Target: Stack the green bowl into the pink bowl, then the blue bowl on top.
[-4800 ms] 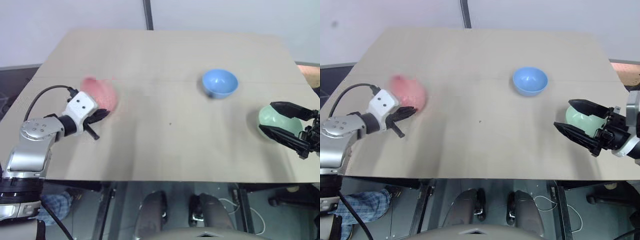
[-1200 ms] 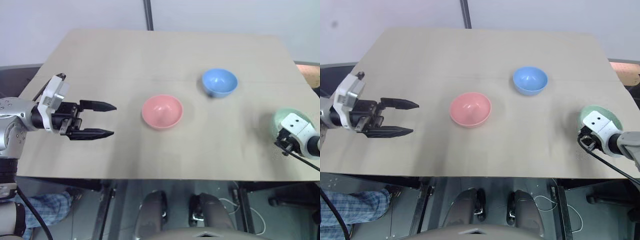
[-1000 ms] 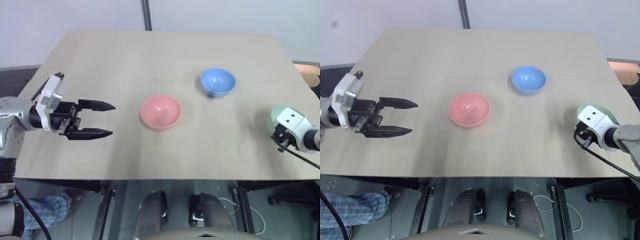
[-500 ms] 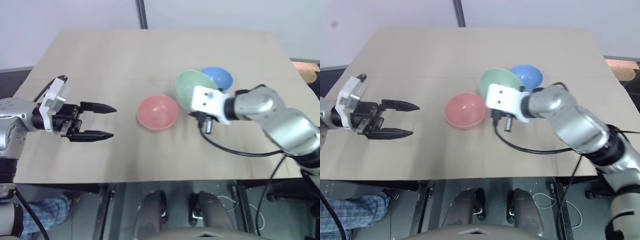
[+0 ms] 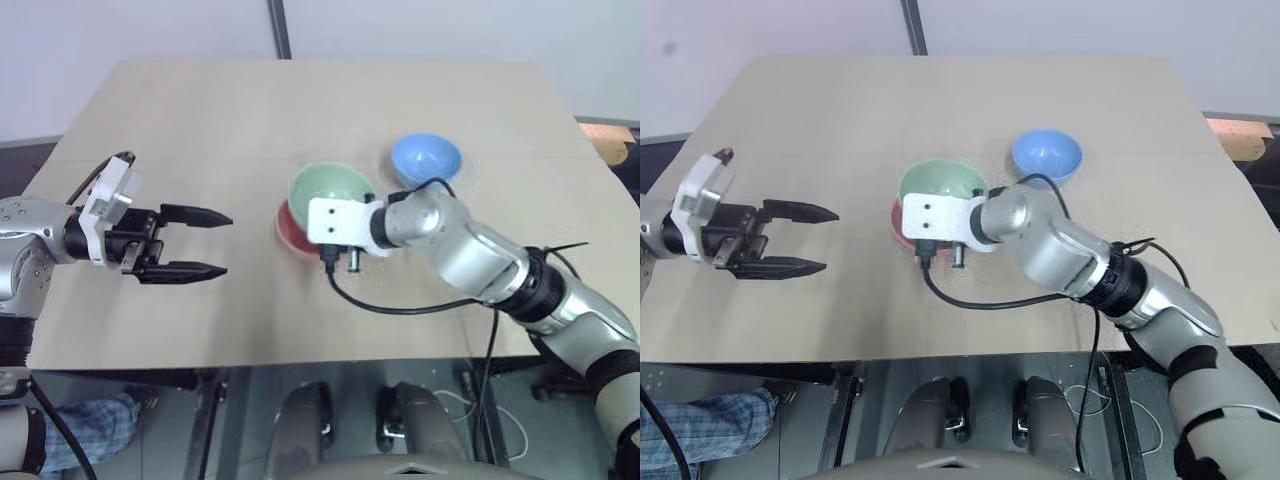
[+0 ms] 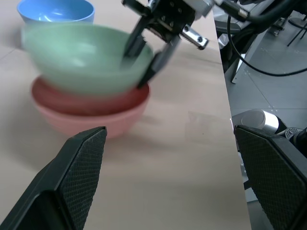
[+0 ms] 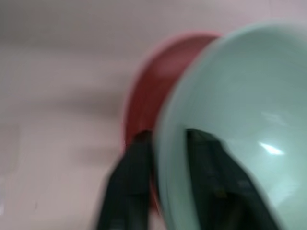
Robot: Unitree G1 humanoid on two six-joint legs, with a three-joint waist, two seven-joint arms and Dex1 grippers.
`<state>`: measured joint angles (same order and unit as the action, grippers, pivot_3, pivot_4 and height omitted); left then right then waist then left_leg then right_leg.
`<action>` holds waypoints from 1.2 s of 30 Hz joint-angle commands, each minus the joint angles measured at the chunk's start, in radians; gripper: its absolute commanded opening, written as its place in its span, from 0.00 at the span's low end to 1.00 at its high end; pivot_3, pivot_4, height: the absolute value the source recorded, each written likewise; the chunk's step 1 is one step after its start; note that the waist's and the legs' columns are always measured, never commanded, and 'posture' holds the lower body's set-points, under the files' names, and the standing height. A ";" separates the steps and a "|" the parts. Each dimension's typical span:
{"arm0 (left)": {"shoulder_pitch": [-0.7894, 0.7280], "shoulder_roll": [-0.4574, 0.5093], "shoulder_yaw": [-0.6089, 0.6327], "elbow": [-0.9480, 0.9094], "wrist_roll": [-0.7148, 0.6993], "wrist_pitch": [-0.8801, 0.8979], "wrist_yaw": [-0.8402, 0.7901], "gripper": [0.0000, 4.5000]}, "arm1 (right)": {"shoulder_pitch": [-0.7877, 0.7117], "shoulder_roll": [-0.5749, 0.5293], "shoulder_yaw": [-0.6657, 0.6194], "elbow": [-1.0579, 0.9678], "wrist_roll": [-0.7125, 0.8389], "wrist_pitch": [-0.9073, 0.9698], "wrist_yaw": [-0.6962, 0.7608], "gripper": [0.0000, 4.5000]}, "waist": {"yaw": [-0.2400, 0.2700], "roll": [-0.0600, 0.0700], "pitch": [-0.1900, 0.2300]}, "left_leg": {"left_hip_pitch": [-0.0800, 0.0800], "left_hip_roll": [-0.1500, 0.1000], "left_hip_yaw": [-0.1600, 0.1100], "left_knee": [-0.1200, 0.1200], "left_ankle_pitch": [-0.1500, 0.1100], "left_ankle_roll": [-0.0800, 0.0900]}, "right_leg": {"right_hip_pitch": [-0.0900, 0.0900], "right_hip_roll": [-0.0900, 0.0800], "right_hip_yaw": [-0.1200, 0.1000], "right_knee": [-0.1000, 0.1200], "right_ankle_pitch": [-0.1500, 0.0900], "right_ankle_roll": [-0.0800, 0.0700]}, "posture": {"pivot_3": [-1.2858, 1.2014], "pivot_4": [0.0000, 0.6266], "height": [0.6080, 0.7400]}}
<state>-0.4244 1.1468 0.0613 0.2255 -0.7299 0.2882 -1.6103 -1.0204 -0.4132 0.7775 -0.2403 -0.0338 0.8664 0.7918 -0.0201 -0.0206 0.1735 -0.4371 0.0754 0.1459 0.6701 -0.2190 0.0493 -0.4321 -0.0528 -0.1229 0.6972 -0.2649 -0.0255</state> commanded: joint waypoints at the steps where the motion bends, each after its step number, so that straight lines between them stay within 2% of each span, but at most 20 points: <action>1: -0.001 0.026 0.008 -0.011 -0.005 -0.009 -0.004 1.00 | -0.037 0.034 -0.041 0.003 -0.029 -0.025 -0.008 0.69 | 0.002 0.000 0.000 | 0.000 0.000 0.000 0.000 0.000 0.000 | 0.000 0.000 0.000 0.000 0.000 0.000 | 0.52 0.24 1.00; 3: -0.002 0.025 0.007 -0.011 -0.005 -0.009 -0.004 1.00 | -0.043 0.052 -0.067 0.004 -0.026 -0.015 -0.005 0.90 | 0.003 0.000 0.000 | 0.000 0.000 0.000 0.000 0.000 0.000 | 0.000 0.000 0.000 0.000 0.000 0.000 | 0.52 0.24 1.00; 4: -0.003 0.024 0.006 -0.012 -0.005 -0.008 -0.004 1.00 | -0.049 0.051 -0.079 -0.003 -0.023 -0.008 0.004 0.98 | 0.003 0.000 0.000 | 0.000 0.000 0.000 0.000 0.000 0.000 | 0.000 0.000 0.000 0.000 0.000 0.000 | 0.52 0.24 1.00; 10: -0.003 0.024 0.002 -0.016 -0.007 -0.006 -0.004 1.00 | -0.058 0.002 -0.177 -0.094 0.021 0.052 0.063 0.98 | 0.004 0.000 0.000 | 0.000 0.000 0.000 0.000 0.000 0.000 | 0.000 0.000 0.000 0.000 0.000 0.000 | 0.52 0.24 1.00; 15: -0.001 0.019 0.004 -0.019 -0.005 -0.005 -0.004 1.00 | 0.006 -0.099 -0.314 -0.215 0.099 0.147 0.101 0.98 | 0.006 0.000 0.000 | 0.000 0.000 -0.001 0.000 0.000 0.000 | 0.000 0.000 0.000 -0.001 0.000 0.000 | 0.52 0.24 1.00; 19: -0.004 0.006 0.015 -0.007 0.011 -0.010 -0.004 1.00 | 0.075 -0.171 -0.400 -0.228 0.134 0.200 0.088 0.98 | 0.005 0.000 0.000 | 0.000 0.000 0.000 0.000 0.000 0.000 | 0.000 0.000 0.000 -0.001 0.000 0.001 | 0.52 0.24 1.00; 26: -0.010 -0.037 0.062 0.003 0.024 0.019 0.001 1.00 | 0.196 -0.262 -0.470 -0.122 0.090 0.169 -0.013 0.98 | 0.004 0.000 0.000 | 0.000 0.000 0.000 0.000 0.000 0.000 | 0.000 0.000 0.000 -0.001 -0.001 0.001 | 0.52 0.24 1.00; 36: -0.090 -0.109 0.128 0.067 0.065 0.013 0.085 1.00 | 0.085 -0.207 -0.409 0.138 0.007 -0.033 -0.061 0.98 | 0.001 0.000 0.000 | 0.000 0.000 0.001 -0.001 0.000 0.000 | 0.000 0.000 0.001 -0.001 -0.001 0.001 | 0.52 0.24 1.00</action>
<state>-0.4966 1.0315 0.1469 0.2867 -0.6746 0.3139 -1.5403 -0.8927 -0.6258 0.3659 -0.1247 -0.0012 0.8902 0.7348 -0.0195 -0.0210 0.1736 -0.4368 0.0754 0.1468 0.6694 -0.2190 0.0494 -0.4322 -0.0526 -0.1221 0.6967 -0.2657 -0.0242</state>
